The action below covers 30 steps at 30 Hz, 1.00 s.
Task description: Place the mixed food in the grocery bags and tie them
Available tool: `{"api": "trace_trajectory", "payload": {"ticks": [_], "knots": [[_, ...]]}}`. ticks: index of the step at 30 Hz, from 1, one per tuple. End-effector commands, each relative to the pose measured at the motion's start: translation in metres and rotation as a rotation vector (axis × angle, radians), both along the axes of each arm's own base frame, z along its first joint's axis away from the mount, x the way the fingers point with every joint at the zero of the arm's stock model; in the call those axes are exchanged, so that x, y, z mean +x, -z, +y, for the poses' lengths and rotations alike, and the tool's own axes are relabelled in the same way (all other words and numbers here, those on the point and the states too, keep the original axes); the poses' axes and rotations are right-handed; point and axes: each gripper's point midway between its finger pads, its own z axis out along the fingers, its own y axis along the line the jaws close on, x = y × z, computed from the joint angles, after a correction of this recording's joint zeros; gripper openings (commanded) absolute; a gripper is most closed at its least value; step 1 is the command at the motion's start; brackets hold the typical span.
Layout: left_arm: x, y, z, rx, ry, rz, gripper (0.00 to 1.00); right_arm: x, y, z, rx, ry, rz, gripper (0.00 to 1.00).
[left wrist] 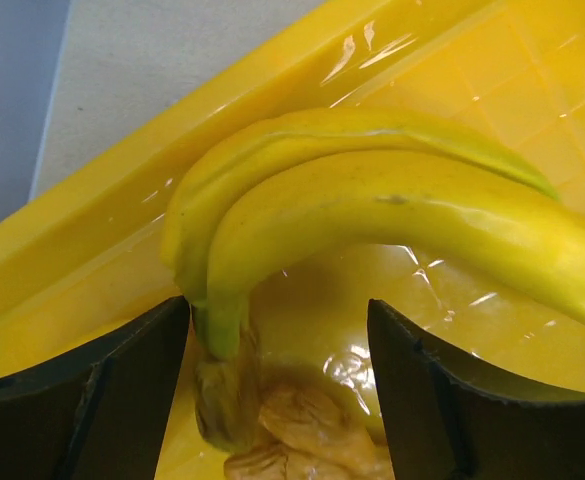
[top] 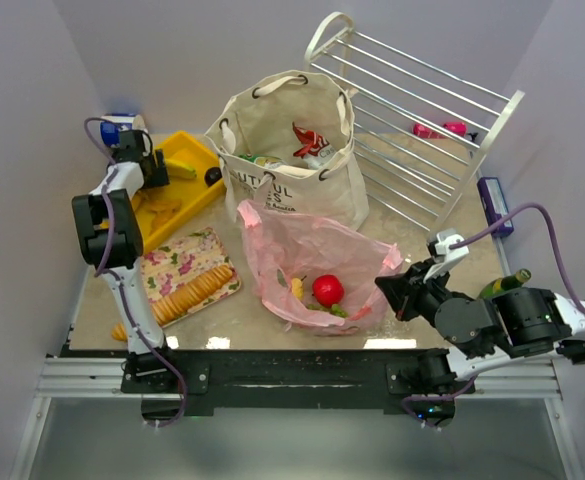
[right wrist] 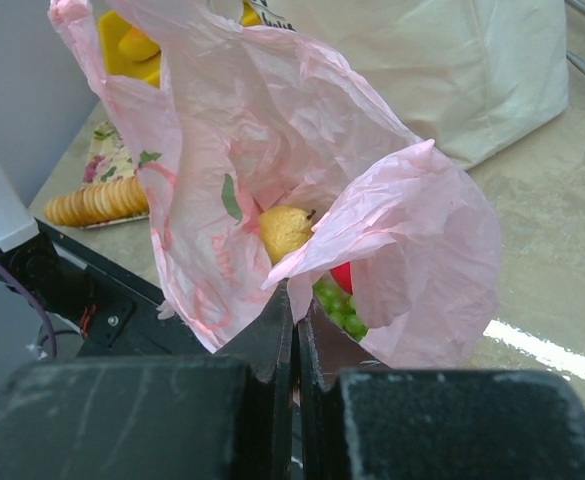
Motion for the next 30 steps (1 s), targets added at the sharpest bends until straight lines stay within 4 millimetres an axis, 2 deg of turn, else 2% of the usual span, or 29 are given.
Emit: {"api": "trace_trajectory", "payload": {"ticks": [1, 2, 5, 7, 8, 9, 11, 14, 18, 24, 25, 27, 28, 30], "knots": [[0.014, 0.001, 0.004, 0.007, 0.027, -0.016, 0.71, 0.005, -0.014, -0.004, 0.055, 0.052, 0.003, 0.00], [0.015, 0.002, 0.003, 0.008, 0.028, -0.016, 0.68, 0.005, -0.015, -0.004, 0.054, 0.053, 0.002, 0.00], [0.015, 0.005, 0.002, 0.001, 0.028, -0.014, 0.46, 0.005, -0.017, -0.004, 0.059, 0.055, 0.004, 0.00], [0.014, 0.003, 0.002, -0.008, 0.022, -0.013, 0.35, 0.005, -0.016, -0.003, 0.056, 0.054, 0.005, 0.00], [0.014, 0.002, 0.002, -0.011, 0.020, -0.016, 0.26, 0.004, -0.015, -0.002, 0.051, 0.053, 0.004, 0.00], [0.013, 0.000, 0.000, -0.018, 0.018, -0.017, 0.22, 0.004, -0.015, -0.002, 0.051, 0.054, 0.004, 0.00], [0.012, -0.011, -0.003, -0.024, 0.021, -0.036, 0.13, 0.004, -0.014, 0.000, 0.047, 0.050, 0.005, 0.00], [0.006, -0.033, -0.007, -0.040, 0.021, -0.078, 0.04, 0.003, -0.014, 0.002, 0.043, 0.044, 0.005, 0.00], [-0.009, -0.067, -0.019, -0.083, 0.022, -0.151, 0.00, 0.001, -0.012, 0.006, 0.036, 0.027, -0.001, 0.00], [-0.044, -0.133, -0.053, -0.183, 0.097, -0.291, 0.00, 0.001, -0.019, 0.010, 0.023, 0.011, -0.019, 0.00], [-0.057, -0.152, -0.062, -0.200, 0.126, -0.331, 0.00, 0.001, -0.019, 0.010, 0.023, 0.010, -0.019, 0.00], [-0.070, -0.172, -0.068, -0.212, 0.133, -0.379, 0.00, 0.000, -0.020, 0.011, 0.022, 0.005, -0.015, 0.00], [-0.086, -0.191, -0.076, -0.219, 0.152, -0.421, 0.00, 0.000, -0.020, 0.011, 0.020, 0.004, -0.014, 0.00], [-0.101, -0.213, -0.089, -0.237, 0.188, -0.483, 0.00, 0.000, -0.019, 0.012, 0.021, 0.002, -0.014, 0.00]]}}
